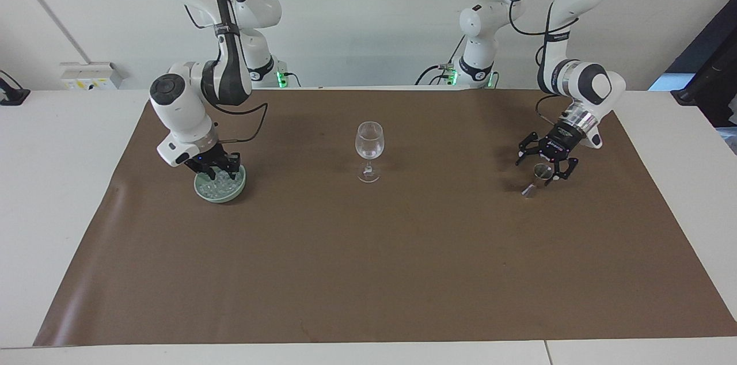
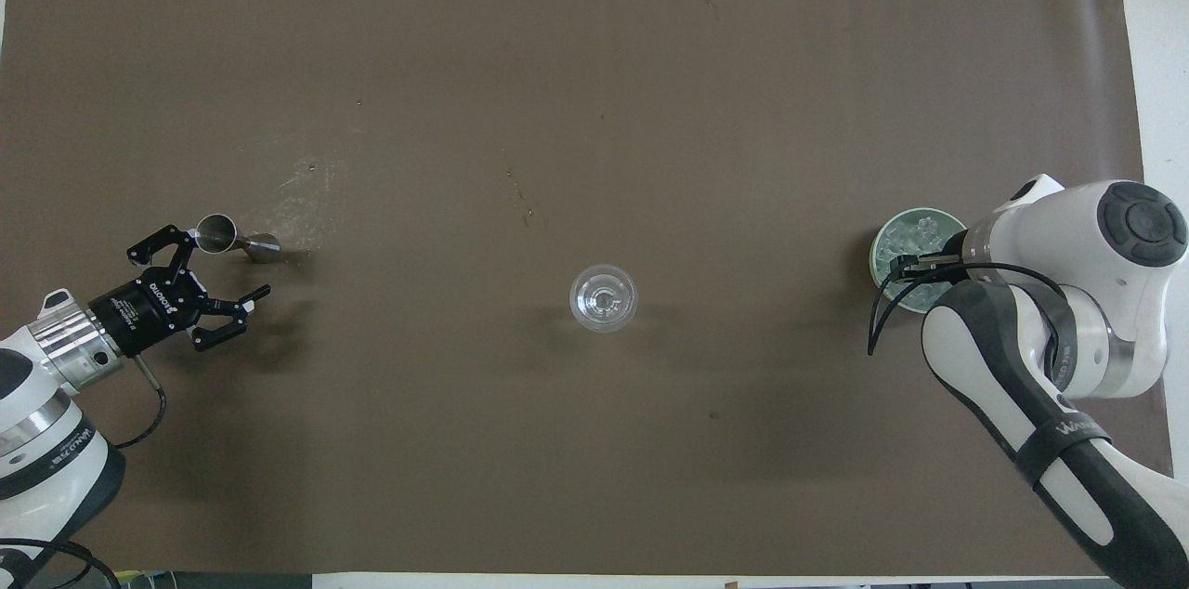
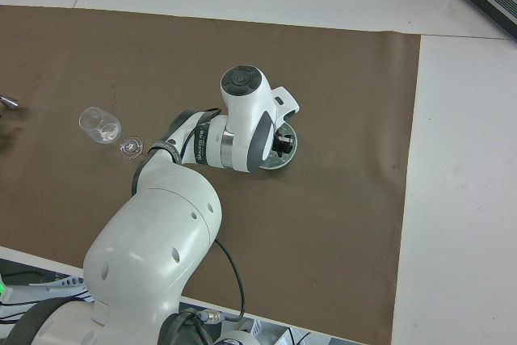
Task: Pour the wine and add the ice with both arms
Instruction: 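Set down the cup with the left gripper while the right gripper grips inside the tin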
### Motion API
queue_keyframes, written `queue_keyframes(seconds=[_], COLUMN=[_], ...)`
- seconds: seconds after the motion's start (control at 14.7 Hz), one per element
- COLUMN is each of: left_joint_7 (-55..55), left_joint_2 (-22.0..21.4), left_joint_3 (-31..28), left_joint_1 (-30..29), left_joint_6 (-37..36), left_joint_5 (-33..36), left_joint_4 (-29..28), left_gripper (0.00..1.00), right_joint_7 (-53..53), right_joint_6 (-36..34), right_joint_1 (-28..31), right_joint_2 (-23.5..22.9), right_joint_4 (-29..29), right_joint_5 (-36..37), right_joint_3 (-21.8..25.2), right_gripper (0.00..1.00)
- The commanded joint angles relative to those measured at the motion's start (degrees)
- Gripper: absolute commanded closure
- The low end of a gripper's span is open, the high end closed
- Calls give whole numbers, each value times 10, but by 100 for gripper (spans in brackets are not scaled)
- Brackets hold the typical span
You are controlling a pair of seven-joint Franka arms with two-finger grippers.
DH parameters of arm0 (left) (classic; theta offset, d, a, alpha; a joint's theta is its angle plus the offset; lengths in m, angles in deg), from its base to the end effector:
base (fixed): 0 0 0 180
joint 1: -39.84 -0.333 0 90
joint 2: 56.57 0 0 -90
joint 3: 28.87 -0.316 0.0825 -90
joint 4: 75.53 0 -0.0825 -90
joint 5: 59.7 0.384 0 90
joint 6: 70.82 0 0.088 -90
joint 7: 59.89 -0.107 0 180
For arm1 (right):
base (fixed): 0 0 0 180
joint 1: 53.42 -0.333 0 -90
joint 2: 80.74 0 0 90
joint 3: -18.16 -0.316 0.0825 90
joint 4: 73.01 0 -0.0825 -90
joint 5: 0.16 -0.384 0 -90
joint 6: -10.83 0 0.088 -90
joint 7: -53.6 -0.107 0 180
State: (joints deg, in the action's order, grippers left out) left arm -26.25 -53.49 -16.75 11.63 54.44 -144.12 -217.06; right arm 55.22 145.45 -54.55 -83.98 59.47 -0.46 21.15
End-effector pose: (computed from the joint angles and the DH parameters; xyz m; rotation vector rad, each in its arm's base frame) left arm 0.4557 0.0929 0.2688 1.1369 1.8147 -0.4894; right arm 0.5131 -0.0166 0.3179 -3.1401 0.0123 0.0300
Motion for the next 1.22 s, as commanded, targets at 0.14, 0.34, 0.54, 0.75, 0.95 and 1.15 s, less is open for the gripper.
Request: queue_keyframes(seconds=[0.14, 0.34, 0.54, 0.75, 0.95, 1.15], left_joint_7=[7, 11, 11, 11, 11, 9], left_joint_2=[-18, -18, -10, -2, 3, 16], left_joint_3=[-3, -3, -3, -3, -3, -1], left_joint_1=[-15, -26, -26, -26, -26, -19], left_joint_6=[4, 2, -3, -5, -48, -124], left_joint_5=[93, 199, 307, 402, 490, 590], left_joint_4=[19, 49, 100, 160, 238, 333], left_gripper=[0, 0, 0, 0, 0, 0], right_joint_7=[14, 14, 14, 13, 13, 13], right_joint_6=[11, 11, 11, 11, 11, 11], right_joint_1=[9, 9, 9, 9, 9, 9], right_joint_2=[-3, -3, -3, -2, -2, -2], right_joint_4=[1, 1, 1, 1, 1, 1], right_joint_5=[-8, -8, -8, -8, -8, -8], right_joint_3=[-4, -4, -4, -4, -4, -4], right_gripper=[50, 55, 57, 60, 63, 68])
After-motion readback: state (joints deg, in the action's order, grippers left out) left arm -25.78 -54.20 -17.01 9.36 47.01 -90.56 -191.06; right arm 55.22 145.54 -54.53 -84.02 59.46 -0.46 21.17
